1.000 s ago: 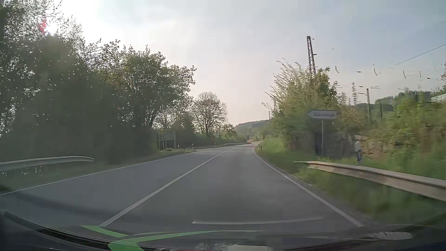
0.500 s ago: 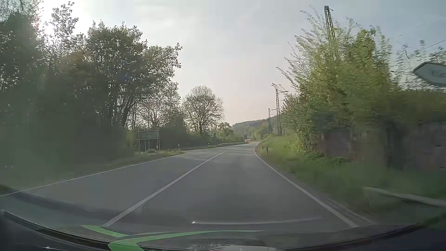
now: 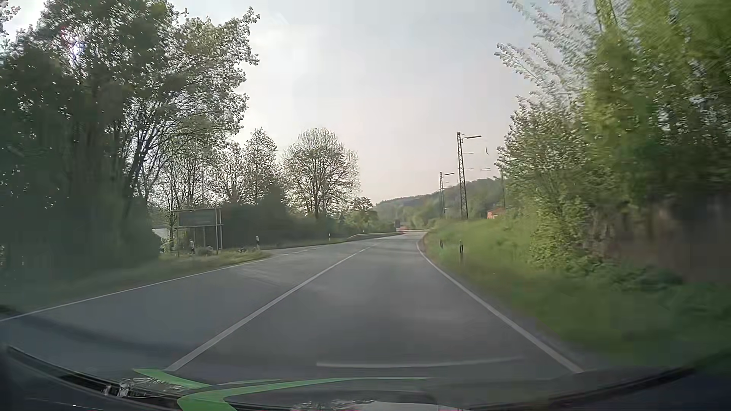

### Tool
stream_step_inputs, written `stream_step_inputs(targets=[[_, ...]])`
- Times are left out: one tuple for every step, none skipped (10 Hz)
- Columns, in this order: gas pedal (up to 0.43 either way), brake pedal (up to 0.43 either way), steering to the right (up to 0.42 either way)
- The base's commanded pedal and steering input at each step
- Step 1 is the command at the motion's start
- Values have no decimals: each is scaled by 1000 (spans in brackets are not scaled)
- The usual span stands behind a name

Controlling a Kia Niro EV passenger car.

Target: Follow the waypoints while adhering to traffic rules and regulations

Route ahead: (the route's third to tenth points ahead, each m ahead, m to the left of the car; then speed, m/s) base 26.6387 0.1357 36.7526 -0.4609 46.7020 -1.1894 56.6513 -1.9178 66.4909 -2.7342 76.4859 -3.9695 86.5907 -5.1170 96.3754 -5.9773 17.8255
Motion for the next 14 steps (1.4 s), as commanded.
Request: stream_step_inputs(targets=[[110,0,5],[110,0,5],[110,0,5],[110,0,5],[110,0,5],[110,0,6],[110,0,6],[118,0,6],[118,0,6],[118,0,6],[118,0,6],[118,0,6],[118,0,6],[118,0,7]])
